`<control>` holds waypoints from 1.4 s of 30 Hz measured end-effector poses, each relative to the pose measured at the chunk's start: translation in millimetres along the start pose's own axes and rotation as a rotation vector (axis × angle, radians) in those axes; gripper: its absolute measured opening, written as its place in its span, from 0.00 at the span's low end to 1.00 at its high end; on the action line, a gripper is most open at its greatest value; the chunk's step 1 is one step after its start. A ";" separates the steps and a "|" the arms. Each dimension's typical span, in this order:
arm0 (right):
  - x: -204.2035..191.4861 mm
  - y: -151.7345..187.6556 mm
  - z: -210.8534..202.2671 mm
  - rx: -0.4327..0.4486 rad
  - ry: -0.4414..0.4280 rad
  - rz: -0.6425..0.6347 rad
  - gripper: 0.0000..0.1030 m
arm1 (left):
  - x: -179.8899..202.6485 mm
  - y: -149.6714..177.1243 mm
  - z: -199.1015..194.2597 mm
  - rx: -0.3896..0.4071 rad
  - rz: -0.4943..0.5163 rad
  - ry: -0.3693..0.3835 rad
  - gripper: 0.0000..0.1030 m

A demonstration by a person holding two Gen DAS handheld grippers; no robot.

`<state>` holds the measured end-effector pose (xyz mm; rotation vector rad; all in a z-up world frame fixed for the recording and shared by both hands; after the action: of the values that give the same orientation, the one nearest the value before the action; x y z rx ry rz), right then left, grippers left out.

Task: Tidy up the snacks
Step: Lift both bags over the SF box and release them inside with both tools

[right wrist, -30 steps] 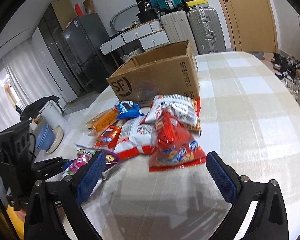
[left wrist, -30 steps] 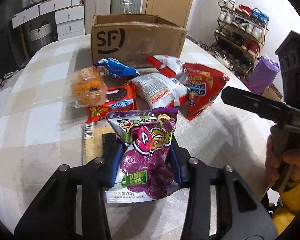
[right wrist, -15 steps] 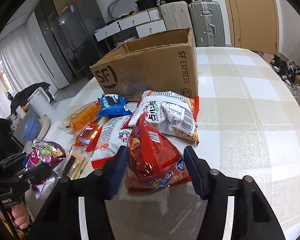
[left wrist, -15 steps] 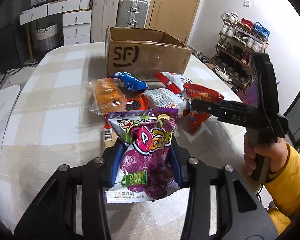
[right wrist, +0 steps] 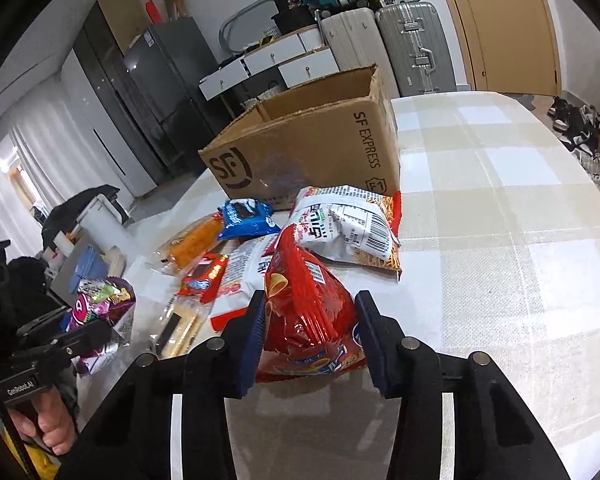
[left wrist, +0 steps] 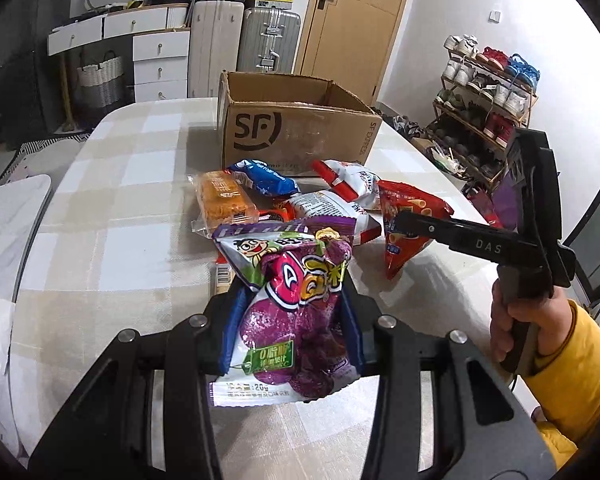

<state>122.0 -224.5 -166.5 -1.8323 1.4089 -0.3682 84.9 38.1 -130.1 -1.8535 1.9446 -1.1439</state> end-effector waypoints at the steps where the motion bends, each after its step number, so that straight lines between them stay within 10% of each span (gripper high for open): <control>1: -0.6 0.0 -2.0 0.006 0.001 0.001 0.43 | 0.2 0.5 -2.8 0.005 -0.001 0.000 0.37; 24: -53.9 -46.3 -94.8 0.184 -0.102 -0.058 0.43 | 15.2 -27.2 -57.0 0.101 -0.015 0.011 0.37; 42: -80.9 -135.4 -147.3 0.292 -0.118 -0.164 0.43 | 37.1 -114.8 -121.8 0.228 -0.048 0.070 0.37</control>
<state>92.7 -198.9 45.8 -1.7027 1.0669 -0.5124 86.6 61.1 39.7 -1.7698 1.7291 -1.3981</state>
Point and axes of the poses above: each gripper's, at about its wrist camera, not at the fingertips, and z roughly the way its jaws point, x to its right, y to its underside, the point moved 1 cm from there along z, roughly the way its jaws point, and after that the axes turned 12 degrees about -z, right-handed, at the moved point
